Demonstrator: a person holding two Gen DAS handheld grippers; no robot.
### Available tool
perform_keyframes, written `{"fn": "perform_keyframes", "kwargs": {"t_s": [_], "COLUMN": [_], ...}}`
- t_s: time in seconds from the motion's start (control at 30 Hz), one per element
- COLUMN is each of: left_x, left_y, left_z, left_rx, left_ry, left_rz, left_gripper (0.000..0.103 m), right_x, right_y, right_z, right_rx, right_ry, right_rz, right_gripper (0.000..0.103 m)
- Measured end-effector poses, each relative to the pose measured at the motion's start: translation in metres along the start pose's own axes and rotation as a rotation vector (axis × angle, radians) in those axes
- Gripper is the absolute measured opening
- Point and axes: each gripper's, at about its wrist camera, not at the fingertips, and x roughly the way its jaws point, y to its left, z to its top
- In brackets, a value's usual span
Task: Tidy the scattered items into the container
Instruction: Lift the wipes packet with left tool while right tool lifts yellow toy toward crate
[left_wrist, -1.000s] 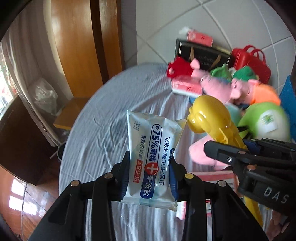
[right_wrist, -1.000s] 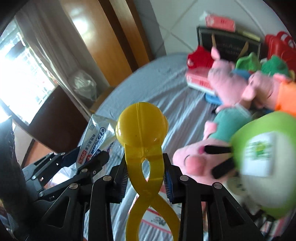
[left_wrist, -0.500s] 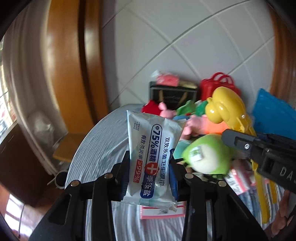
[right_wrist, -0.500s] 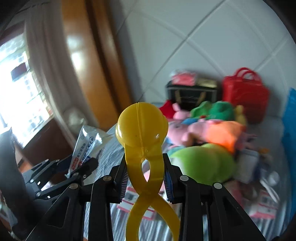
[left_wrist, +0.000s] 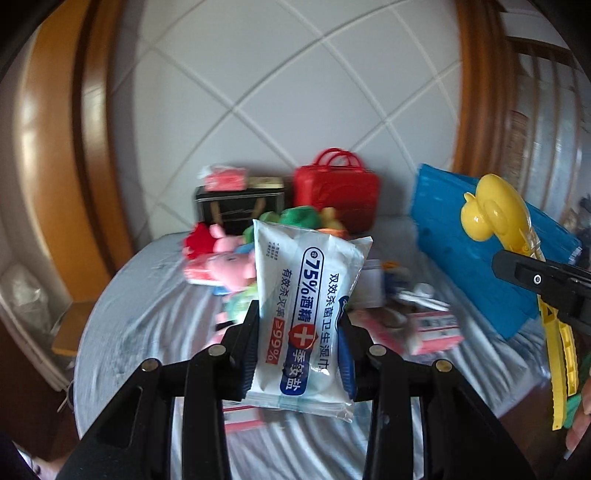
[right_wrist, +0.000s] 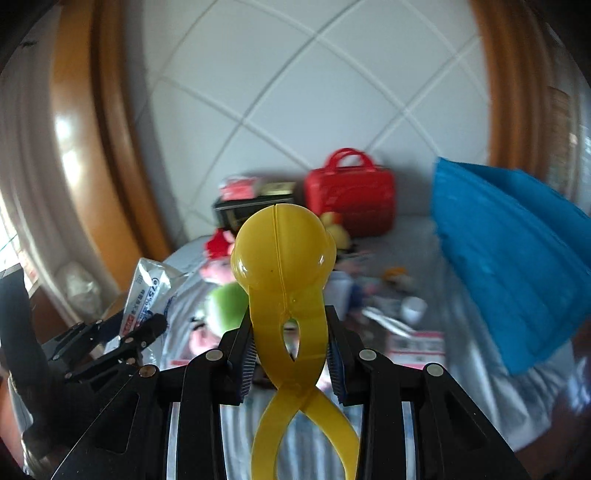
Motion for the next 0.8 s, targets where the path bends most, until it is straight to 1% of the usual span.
{"fn": "perform_keyframes", "kwargs": {"t_s": [0.07, 0.2, 0.37, 0.5, 0.6, 0.7, 0.8], "left_x": [0.0, 0.003, 0.01, 0.02, 0.025, 0.029, 0.037], "left_y": [-0.027, -0.088, -0.174, -0.231, -0.263, -0.283, -0.297], "left_z": [0.002, 0.006, 0.01, 0.014, 0.018, 0.023, 0.029], "left_rx": [0.017, 0.034, 0.031, 0.035, 0.039, 0.052, 0.062], "left_ry": [-0.007, -0.019, -0.022, -0.01, 0.002, 0.01, 0.013], "left_rz": [-0.019, -0.029, -0.007, 0.031, 0.052, 0.065, 0.066], "left_gripper": [0.036, 0.036, 0.036, 0.036, 0.036, 0.036, 0.036], "right_x": [-0.012, -0.036, -0.059, -0.07, -0.075, -0.077, -0.075], "right_y": [-0.026, -0.088, -0.174, -0.228, -0.259, -0.282, -0.297], "right_z": [-0.002, -0.007, -0.007, -0.001, 0.002, 0.006, 0.011], "right_rx": [0.021, 0.047, 0.039, 0.01, 0.001, 0.003, 0.009], "right_ry": [-0.012, -0.04, -0.054, -0.046, -0.034, -0.038, -0.046], "right_rz": [-0.025, -0.052, -0.049, -0.038, -0.018, 0.006, 0.02], "right_gripper": [0.033, 0.033, 0.033, 0.033, 0.033, 0.033, 0.033]}}
